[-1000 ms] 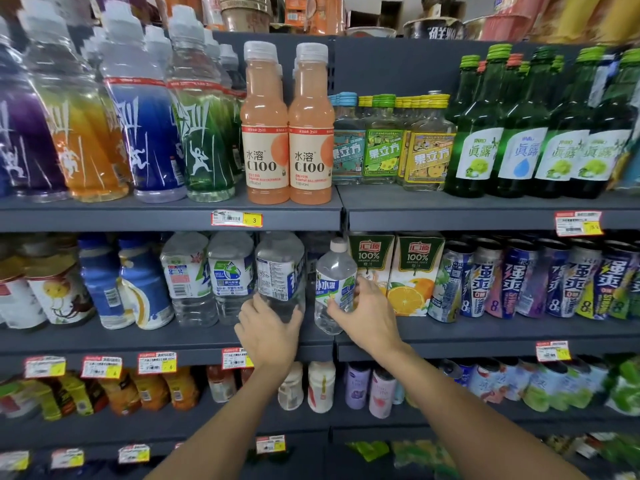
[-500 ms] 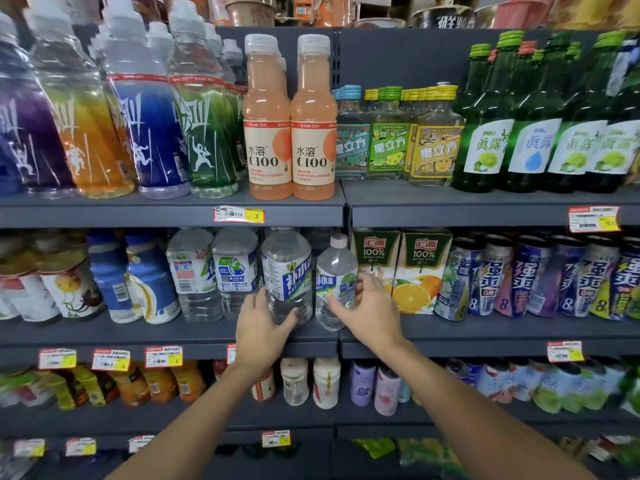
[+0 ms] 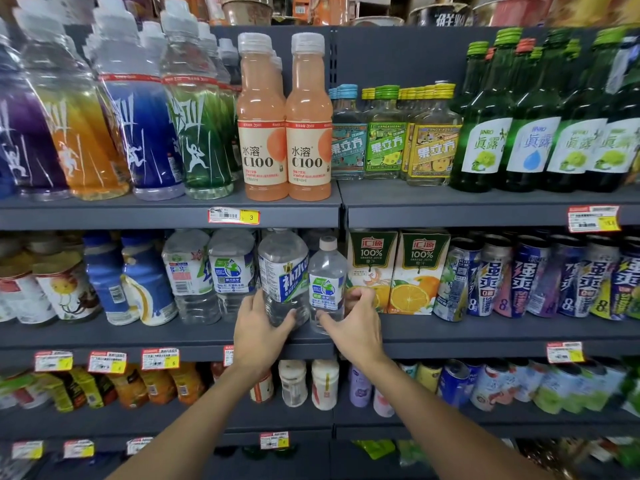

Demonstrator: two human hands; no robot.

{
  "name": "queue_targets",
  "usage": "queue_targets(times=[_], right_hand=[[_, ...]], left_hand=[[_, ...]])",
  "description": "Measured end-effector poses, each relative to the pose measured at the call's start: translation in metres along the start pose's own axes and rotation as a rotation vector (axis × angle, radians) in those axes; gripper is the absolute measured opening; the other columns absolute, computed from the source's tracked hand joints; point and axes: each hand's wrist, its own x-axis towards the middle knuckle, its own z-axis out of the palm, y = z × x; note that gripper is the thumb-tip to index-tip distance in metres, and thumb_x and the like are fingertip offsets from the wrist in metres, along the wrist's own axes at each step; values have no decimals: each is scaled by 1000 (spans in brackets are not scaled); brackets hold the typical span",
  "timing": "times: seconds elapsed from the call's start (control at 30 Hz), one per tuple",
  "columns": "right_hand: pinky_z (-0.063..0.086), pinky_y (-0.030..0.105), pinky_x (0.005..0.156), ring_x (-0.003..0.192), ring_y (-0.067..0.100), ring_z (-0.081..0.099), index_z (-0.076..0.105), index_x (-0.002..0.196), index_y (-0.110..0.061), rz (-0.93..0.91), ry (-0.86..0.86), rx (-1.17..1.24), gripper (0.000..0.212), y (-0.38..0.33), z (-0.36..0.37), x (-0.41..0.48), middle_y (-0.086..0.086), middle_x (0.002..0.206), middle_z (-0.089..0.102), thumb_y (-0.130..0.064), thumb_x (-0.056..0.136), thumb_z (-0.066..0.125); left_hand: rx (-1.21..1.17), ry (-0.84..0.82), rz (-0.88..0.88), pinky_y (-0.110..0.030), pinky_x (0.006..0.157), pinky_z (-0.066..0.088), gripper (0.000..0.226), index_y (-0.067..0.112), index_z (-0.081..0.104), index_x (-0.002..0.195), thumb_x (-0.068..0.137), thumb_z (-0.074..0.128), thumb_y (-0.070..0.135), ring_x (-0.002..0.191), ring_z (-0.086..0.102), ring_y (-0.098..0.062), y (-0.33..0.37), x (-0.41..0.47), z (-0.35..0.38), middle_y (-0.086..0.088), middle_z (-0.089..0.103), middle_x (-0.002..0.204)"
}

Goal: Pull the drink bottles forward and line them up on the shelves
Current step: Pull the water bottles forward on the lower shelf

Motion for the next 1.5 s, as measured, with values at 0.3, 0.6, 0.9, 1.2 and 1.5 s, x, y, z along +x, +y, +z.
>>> queue_targets(times=[0.3, 0.6, 0.9, 1.2, 1.5], right_hand=[[51, 35, 83, 103, 19, 55, 45, 110, -22, 63, 101, -145, 76, -13, 9, -4, -6, 105, 47, -68, 60, 81], [52, 39, 89, 110, 21, 55, 39, 121, -20, 73, 61, -67, 76, -13, 4, -10, -3, 115, 47, -61, 71, 81], [53, 41, 87, 107, 21, 56, 40, 120, -19, 51, 29, -105, 71, -9, -4, -8, -1, 117, 49, -58, 75, 80], [52, 43, 90, 111, 23, 57, 42, 121, -17, 64, 14, -100, 72, -11, -7, -6, 1, 120, 50, -57, 75, 81], [51, 40, 93, 114, 22, 54, 41, 125, -17, 54, 3, -101, 77, -9, -8, -5, 1, 123, 50, -57, 74, 82]], left_hand=[[15, -1, -18, -28, 81, 41, 57, 23, 51, 130, 84, 68, 52, 104, 53, -16, 1, -1, 2, 8, 46, 111], [16, -79, 33, -29, 82, 45, 60, 22, 47, 140, 90, 64, 51, 104, 54, -15, -4, 0, -6, 4, 49, 115], [29, -166, 68, -39, 95, 47, 56, 18, 37, 148, 97, 60, 17, 117, 55, -27, 1, -3, -11, -5, 61, 126], [110, 117, -339, -50, 97, 45, 100, 2, 35, 143, 74, 78, 60, 127, 49, -34, 66, -14, 19, -17, 52, 133], [-267, -183, -115, -23, 90, 46, 100, 35, 18, 146, 68, 78, 52, 108, 57, 8, 14, -2, -9, 30, 56, 115]])
